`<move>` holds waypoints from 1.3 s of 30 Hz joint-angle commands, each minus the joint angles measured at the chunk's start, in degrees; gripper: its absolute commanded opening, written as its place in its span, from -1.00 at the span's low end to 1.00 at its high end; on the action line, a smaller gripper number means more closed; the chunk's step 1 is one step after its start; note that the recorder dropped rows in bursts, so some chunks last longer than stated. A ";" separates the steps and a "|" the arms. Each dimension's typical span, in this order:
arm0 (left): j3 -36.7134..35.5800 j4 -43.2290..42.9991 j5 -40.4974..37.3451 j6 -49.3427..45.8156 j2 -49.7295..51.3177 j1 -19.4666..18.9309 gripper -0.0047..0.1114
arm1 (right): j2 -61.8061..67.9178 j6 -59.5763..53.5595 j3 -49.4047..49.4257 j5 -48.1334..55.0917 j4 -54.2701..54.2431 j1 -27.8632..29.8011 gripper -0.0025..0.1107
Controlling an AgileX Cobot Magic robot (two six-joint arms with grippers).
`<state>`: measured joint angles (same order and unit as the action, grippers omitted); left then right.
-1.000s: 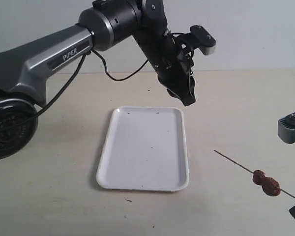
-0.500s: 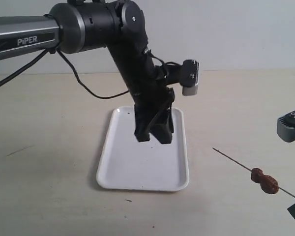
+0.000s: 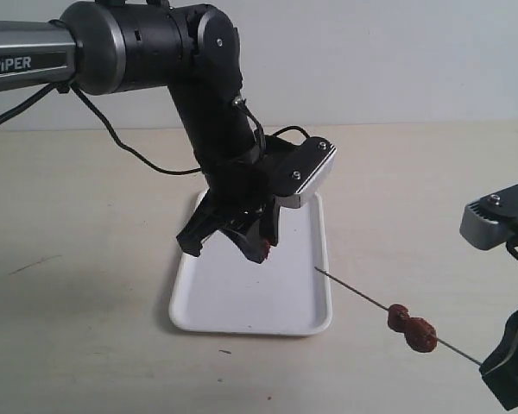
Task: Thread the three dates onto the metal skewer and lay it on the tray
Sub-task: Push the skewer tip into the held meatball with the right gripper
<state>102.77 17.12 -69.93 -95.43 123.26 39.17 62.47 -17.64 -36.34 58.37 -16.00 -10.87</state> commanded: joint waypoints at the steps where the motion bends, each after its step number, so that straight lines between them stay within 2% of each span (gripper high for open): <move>1: -0.15 0.27 -0.03 -4.28 -0.91 0.07 -0.41 | -0.45 -3.41 0.07 -0.24 -4.08 0.19 -0.96; 7: -0.15 1.05 -0.03 -7.85 -0.91 -0.04 -0.41 | -0.45 -5.28 0.07 -0.24 -6.40 0.19 -0.96; 15: -0.15 2.09 -0.03 -11.32 -0.91 -2.65 -0.41 | -5.78 -6.65 0.07 -1.42 -7.74 0.19 -0.96; 22: -0.15 6.84 -0.03 -15.07 -0.91 -2.65 -0.41 | -7.98 -6.27 0.07 4.73 -7.52 0.19 -0.96; 39: -0.15 8.15 -0.03 -16.99 -0.91 -2.65 -0.41 | -8.46 -3.82 0.07 1.45 -4.81 0.19 -0.96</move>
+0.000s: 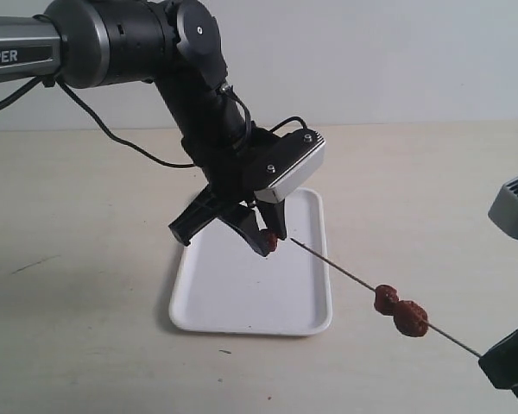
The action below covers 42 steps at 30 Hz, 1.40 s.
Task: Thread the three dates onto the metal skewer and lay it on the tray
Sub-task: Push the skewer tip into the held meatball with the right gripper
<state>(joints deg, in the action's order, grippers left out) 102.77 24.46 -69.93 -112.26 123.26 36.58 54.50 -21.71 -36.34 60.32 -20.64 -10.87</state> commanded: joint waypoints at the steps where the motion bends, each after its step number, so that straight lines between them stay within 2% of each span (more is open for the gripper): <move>1: -0.15 0.81 -0.03 -0.16 -0.91 -0.06 -0.41 | -0.49 0.25 0.07 -0.50 -0.17 0.19 -0.96; 15: -0.15 1.36 -0.03 -0.27 -0.91 -0.06 -0.41 | -0.37 -2.30 0.07 0.04 -3.86 0.19 -0.96; 42: -0.15 2.15 -0.03 -1.28 -0.91 -0.06 -0.41 | -0.37 -1.09 0.07 0.40 -1.79 0.19 -0.96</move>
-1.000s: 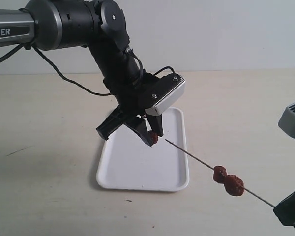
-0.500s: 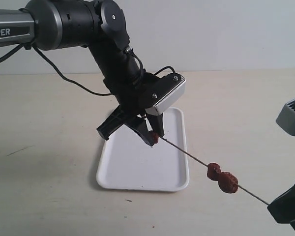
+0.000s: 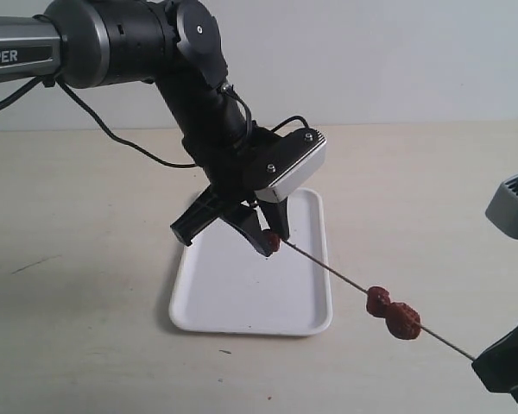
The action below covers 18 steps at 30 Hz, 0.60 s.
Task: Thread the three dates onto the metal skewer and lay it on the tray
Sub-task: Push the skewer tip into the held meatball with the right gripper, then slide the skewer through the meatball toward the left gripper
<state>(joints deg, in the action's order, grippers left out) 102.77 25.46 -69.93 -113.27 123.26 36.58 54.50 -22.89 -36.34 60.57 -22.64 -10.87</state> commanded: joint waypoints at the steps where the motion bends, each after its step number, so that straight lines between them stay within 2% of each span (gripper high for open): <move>1: -0.15 1.16 -0.03 -0.26 -0.91 -0.06 -0.41 | -0.37 0.10 0.07 -0.02 0.22 0.19 -0.96; 18: -0.15 1.51 -0.03 -0.48 -1.39 -0.06 -0.41 | -0.37 0.09 0.07 -0.95 0.97 0.19 -0.96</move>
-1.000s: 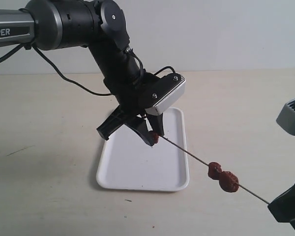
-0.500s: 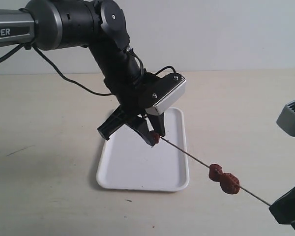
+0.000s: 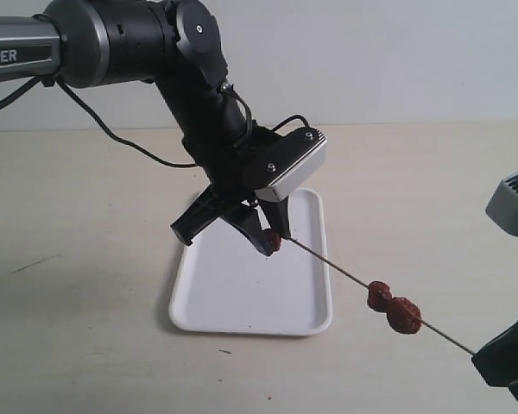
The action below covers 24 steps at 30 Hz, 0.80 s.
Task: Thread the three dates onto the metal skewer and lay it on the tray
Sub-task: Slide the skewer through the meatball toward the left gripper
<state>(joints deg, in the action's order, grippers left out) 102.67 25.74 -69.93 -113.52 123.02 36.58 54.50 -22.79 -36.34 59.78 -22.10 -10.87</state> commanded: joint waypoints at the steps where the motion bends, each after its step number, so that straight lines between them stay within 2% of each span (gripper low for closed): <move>1: -0.05 1.23 -0.03 -0.24 -1.15 -0.06 -0.41 | -0.37 -0.01 0.07 -0.04 0.42 0.19 -0.96; 24: -0.05 3.72 -0.03 -2.17 -1.15 -0.06 -0.41 | -0.37 -1.07 0.07 -1.01 -0.96 0.19 -0.96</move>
<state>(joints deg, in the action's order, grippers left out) 102.67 27.54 -69.93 -115.11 122.57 36.58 54.50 -22.90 -36.34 59.67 -22.09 -10.87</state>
